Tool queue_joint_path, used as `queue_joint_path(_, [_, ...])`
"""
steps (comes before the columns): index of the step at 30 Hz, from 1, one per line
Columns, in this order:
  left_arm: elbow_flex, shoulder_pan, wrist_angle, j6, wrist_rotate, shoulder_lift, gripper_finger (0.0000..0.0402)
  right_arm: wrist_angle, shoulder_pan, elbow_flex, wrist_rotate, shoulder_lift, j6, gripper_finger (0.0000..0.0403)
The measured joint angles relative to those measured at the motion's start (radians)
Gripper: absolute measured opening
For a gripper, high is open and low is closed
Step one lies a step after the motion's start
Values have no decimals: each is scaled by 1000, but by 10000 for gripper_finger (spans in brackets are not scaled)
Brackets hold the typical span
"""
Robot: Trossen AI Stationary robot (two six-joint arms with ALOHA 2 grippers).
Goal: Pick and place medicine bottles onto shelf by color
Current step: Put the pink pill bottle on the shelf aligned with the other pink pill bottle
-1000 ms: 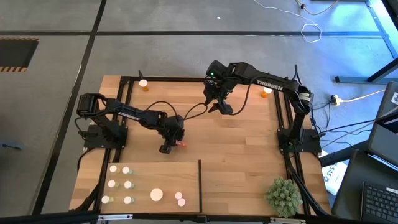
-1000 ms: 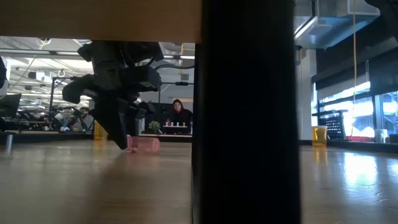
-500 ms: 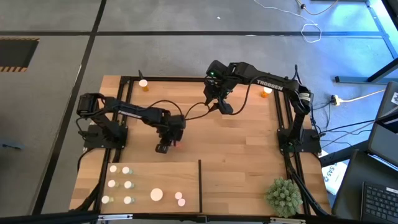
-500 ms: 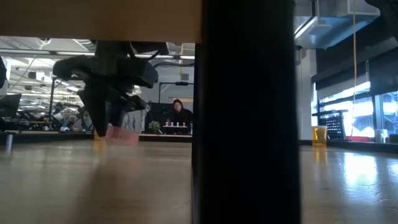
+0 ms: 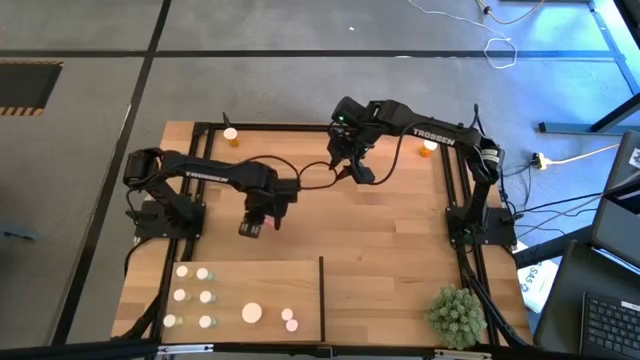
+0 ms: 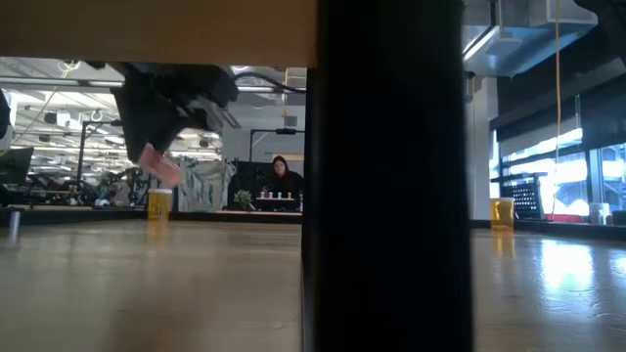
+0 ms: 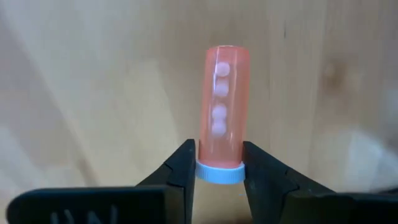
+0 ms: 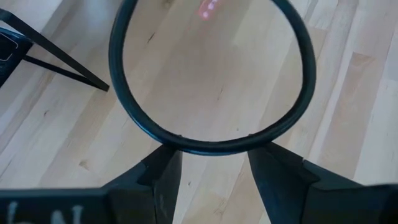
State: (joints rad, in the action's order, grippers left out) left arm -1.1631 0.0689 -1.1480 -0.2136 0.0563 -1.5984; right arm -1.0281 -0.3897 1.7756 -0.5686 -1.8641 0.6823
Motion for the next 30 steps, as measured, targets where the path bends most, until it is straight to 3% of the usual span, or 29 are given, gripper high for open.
queue_joint_path(13, [-109,3,-288,97,-67,146,90,28,1,1,-5,0,0,184])
queue_joint_path(19, [-167,0,-423,100,-93,158,90,49,1,1,-4,0,0,184])
queue_joint_path(30, [-220,1,-428,74,-78,152,90,160,1,1,-1,0,0,184])
